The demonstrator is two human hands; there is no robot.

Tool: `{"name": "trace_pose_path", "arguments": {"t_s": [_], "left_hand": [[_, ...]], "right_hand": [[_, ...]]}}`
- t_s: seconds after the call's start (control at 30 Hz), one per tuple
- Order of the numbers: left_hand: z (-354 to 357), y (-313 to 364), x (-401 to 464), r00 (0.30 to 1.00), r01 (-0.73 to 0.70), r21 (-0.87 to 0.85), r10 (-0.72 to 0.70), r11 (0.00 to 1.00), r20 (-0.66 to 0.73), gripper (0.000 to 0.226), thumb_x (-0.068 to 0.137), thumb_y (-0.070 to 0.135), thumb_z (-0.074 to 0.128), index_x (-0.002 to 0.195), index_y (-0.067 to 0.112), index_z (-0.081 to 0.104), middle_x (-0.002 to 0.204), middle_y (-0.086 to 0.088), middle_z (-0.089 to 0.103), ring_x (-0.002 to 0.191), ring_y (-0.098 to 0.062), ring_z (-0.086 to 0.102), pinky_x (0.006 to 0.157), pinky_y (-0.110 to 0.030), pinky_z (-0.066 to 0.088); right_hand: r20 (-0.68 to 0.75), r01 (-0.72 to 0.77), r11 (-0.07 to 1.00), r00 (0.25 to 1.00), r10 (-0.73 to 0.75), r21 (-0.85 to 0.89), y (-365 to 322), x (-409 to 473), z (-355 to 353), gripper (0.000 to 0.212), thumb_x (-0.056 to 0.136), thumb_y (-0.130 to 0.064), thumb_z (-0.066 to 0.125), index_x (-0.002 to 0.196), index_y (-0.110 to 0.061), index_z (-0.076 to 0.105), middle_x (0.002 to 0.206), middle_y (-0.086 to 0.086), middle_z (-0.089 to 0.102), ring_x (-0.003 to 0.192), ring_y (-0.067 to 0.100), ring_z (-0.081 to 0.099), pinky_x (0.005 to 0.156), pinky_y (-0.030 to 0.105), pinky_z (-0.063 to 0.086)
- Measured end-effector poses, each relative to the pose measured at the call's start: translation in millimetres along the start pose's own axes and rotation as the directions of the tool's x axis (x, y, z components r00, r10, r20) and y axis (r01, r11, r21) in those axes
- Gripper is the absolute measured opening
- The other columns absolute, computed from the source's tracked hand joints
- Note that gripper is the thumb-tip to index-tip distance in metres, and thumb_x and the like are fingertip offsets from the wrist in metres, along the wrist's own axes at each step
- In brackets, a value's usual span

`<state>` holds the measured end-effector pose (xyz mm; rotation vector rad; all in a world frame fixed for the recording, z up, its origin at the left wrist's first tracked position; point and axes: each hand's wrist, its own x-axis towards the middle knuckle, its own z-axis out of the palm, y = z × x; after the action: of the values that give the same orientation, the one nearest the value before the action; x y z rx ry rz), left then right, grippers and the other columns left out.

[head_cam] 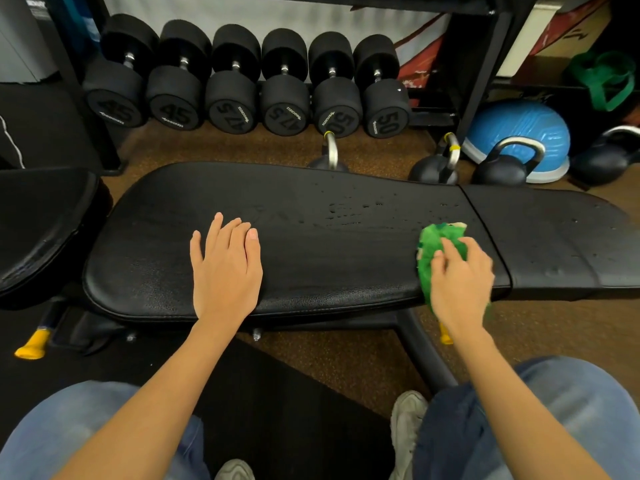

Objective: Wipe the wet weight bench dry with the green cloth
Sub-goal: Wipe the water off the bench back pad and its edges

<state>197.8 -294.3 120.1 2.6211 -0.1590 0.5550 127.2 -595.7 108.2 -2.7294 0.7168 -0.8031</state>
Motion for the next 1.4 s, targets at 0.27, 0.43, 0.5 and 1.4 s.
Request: {"name": "trace_pose_path", "arguments": {"t_s": [0.27,0.43,0.5,1.4], "left_hand": [[-1.4,1.3,-0.1,1.000,0.004,0.007,-0.005,1.000,0.012,0.059,0.100,0.040,0.014,0.123,0.011,0.060,0.134,-0.005,0.056,0.141,-0.022,0.031,0.117,-0.048,0.013],[-2.2,-0.1,-1.6,1.000,0.015,-0.006,-0.015,1.000,0.023,0.045,0.104,0.032,0.024,0.123,0.011,0.060,0.135,-0.006,0.056,0.142,-0.022,0.030,0.117,-0.047,0.013],[-2.1,-0.6,-1.4,0.999,0.026,-0.007,-0.026,1.000,0.027,0.044,0.104,0.031,0.025,0.123,0.011,0.059,0.135,-0.006,0.055,0.142,-0.022,0.029,0.117,-0.047,0.012],[2.9,1.9,2.5,0.999,0.022,0.100,-0.027,0.995,0.047,0.059,0.099,0.043,0.017,0.125,0.011,0.060,0.138,-0.007,0.053,0.142,-0.022,0.028,0.116,-0.049,0.014]], "right_hand": [[0.079,0.249,0.966,0.964,-0.253,0.066,-111.2,-49.0,18.3,0.033,0.087,-0.016,0.046,0.112,-0.005,0.065,0.117,0.016,0.057,0.108,0.035,0.053,0.104,0.049,0.035],[0.140,0.337,0.941,0.931,-0.337,0.025,-103.1,-47.4,15.4,0.043,0.090,-0.028,0.034,0.120,-0.017,0.064,0.124,0.011,0.057,0.110,0.030,0.053,0.098,0.045,0.041],[0.130,0.348,0.937,0.929,-0.346,0.004,-86.7,-38.0,13.1,0.043,0.090,-0.029,0.036,0.120,-0.017,0.064,0.125,0.010,0.057,0.110,0.029,0.053,0.093,0.042,0.041],[0.334,-0.059,0.966,0.932,0.145,-0.253,55.1,124.2,30.9,0.053,0.101,-0.037,0.020,0.151,-0.017,0.025,0.159,0.015,0.013,0.147,0.029,0.007,0.117,0.050,-0.002]]}}
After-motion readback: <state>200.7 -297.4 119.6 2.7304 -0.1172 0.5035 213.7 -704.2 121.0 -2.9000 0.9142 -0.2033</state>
